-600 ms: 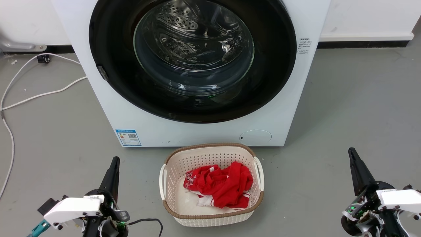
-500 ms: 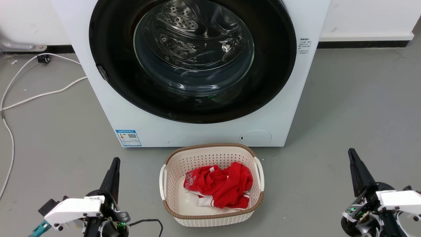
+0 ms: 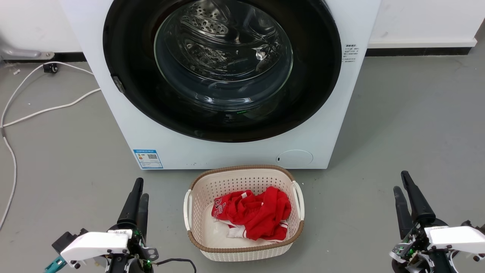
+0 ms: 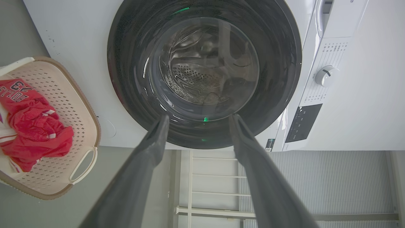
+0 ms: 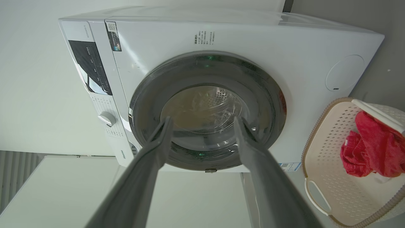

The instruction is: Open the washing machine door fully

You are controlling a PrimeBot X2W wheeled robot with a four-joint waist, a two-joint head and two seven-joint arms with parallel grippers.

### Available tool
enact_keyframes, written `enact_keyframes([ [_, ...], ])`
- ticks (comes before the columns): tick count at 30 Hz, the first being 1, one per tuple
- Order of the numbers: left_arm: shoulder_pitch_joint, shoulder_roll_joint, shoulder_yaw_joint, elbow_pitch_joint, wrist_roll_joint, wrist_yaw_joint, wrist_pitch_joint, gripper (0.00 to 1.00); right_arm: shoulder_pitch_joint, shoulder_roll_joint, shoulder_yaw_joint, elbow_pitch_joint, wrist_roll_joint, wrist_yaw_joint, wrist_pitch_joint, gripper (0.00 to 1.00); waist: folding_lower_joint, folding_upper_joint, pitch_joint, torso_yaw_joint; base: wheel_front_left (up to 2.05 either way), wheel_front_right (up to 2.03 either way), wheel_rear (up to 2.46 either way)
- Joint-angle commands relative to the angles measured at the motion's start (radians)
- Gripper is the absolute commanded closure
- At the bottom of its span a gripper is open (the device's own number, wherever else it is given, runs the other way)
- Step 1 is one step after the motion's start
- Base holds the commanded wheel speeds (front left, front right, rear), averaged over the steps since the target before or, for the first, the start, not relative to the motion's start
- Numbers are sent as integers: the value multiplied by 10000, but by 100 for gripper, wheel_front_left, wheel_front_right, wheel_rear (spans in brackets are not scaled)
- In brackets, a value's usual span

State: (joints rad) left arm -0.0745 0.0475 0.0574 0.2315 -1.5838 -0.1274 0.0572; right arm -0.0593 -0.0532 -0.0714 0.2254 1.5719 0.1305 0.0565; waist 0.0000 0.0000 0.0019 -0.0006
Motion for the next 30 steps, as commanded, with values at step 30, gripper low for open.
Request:
enact_keyframes([
  [30,-141,120,-768,-2092,6718,-23,-1310,0,314,-2,678,-1960,-7881,2,-1282,0,0,0,-14,-71,0,0,0],
])
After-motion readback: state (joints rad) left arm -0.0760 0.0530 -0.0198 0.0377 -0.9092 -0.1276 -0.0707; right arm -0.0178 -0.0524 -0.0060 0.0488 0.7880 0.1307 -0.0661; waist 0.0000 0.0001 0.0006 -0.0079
